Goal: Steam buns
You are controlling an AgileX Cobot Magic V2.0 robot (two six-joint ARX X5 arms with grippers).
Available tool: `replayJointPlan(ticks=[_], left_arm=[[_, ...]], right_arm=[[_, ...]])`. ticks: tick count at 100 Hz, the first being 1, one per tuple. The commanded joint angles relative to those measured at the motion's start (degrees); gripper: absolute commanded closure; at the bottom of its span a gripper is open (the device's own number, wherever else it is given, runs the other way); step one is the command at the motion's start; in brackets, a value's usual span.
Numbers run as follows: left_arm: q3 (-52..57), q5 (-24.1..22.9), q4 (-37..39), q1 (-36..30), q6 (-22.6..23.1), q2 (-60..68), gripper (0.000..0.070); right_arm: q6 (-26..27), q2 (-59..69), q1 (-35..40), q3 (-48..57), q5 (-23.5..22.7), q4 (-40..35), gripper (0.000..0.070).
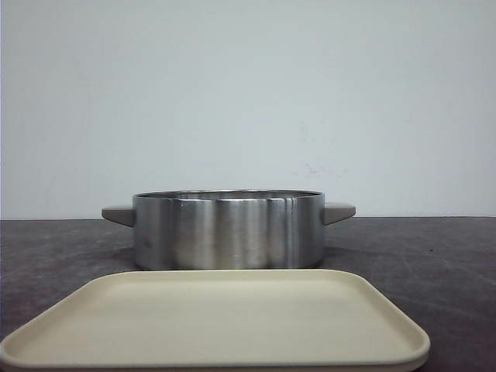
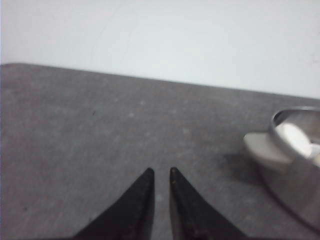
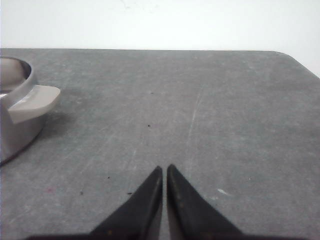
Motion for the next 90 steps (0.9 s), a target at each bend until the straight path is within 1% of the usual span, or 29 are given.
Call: replayJointPlan(ticks=[1, 9, 23, 29, 36, 42, 50, 90], left_arm=[[-1.0, 0.1, 0.6, 0.6, 1.2, -0.2, 0.0684], [-1.0, 0.1, -1.0, 1.3, 2.3, -0.2, 0.0684], [-1.0, 0.0, -4.7, 1.7, 6.7, -0.2, 0.0684], [-1.0, 0.1, -4.7, 1.8, 8.7, -0.2, 0.0684], [-1.0, 0.1, -4.7, 2.0, 10.0, -0.2, 0.0684], [-1.0, 0.1, -4.6, 2.2, 9.8, -0.2, 0.0684], [-1.0, 0.1, -4.4, 2.1, 8.1, -0.2, 0.0684], [-1.0, 0.1, -4.4, 2.1, 8.2, -0.2, 0.0684]], right_arm=[[-0.4, -0.2, 0.0, -0.2, 0.0, 0.5, 0.0692], [-0.4, -0.2, 0.0, -0.2, 0.0, 0.5, 0.0693], [-0.4, -0.2, 0.0, -0.2, 0.0, 0.5, 0.0693], [-0.4, -0.2, 0.0, -0.2, 0.0, 0.5, 0.0692], [-0.4, -0.2, 0.0, -0.2, 0.0, 0.5, 0.0693], [-0.4, -0.2, 0.0, -0.2, 0.0, 0.5, 0.0693], [-0.4, -0.2, 0.0, -0.2, 0.0, 0.5, 0.0692], [-0.4, -0.2, 0.0, -0.2, 0.0, 0.5, 0.0693]])
